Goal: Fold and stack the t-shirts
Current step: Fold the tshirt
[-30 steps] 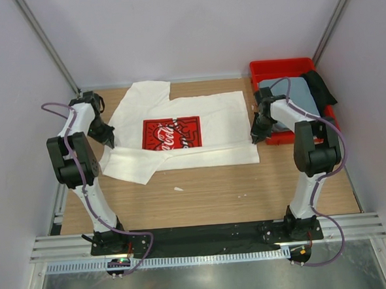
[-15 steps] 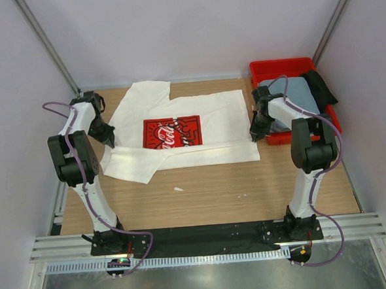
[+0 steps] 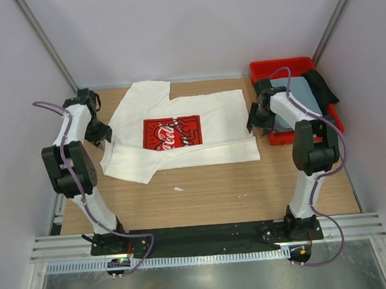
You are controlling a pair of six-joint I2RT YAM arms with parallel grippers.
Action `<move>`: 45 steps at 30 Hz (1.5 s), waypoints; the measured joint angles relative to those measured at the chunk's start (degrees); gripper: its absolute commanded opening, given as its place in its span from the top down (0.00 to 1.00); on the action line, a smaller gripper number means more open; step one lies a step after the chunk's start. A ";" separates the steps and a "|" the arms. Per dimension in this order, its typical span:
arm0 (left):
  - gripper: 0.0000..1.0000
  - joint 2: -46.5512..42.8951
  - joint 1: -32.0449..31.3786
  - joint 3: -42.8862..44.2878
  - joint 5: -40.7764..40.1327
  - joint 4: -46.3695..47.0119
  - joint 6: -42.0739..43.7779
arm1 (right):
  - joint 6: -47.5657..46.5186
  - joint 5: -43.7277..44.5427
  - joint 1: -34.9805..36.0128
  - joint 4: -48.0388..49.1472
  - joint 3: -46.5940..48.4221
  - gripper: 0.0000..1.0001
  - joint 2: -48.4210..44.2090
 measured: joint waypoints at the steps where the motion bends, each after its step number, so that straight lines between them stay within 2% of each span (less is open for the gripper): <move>1: 0.55 -2.89 0.00 -1.60 -0.07 0.24 0.24 | -0.22 -0.02 0.20 -0.72 -0.04 0.42 -0.96; 7: 0.55 -19.54 -0.04 -17.09 4.15 2.10 3.19 | -1.22 -1.62 3.17 -1.44 -3.91 0.32 -7.82; 14: 0.54 -25.03 -2.99 -32.35 11.15 2.71 3.89 | -0.48 -6.86 8.07 -0.72 -7.37 0.35 -8.37; 19: 0.51 -26.73 -7.58 -34.34 12.13 2.58 1.68 | 0.74 -8.79 9.90 0.74 -7.82 0.35 -8.13; 23: 0.51 -27.17 -8.07 -37.20 13.00 5.51 0.79 | 0.98 -9.70 10.14 1.79 -8.76 0.35 -8.13; 31: 0.53 -23.91 -10.36 -41.62 16.72 11.58 -2.14 | 0.98 -9.68 10.14 2.62 -11.91 0.35 -8.70; 39: 0.53 -18.05 -14.34 -41.48 18.10 16.57 -4.33 | 0.81 -9.46 10.12 2.69 -13.92 0.35 -9.60; 44: 0.61 -16.39 -14.88 -41.05 18.12 17.00 -5.16 | 0.55 -9.25 10.12 2.69 -13.92 0.35 -10.23; 45: 0.65 -16.17 -14.91 -40.92 18.10 16.98 -5.22 | 0.50 -9.22 10.12 2.69 -13.92 0.35 -10.36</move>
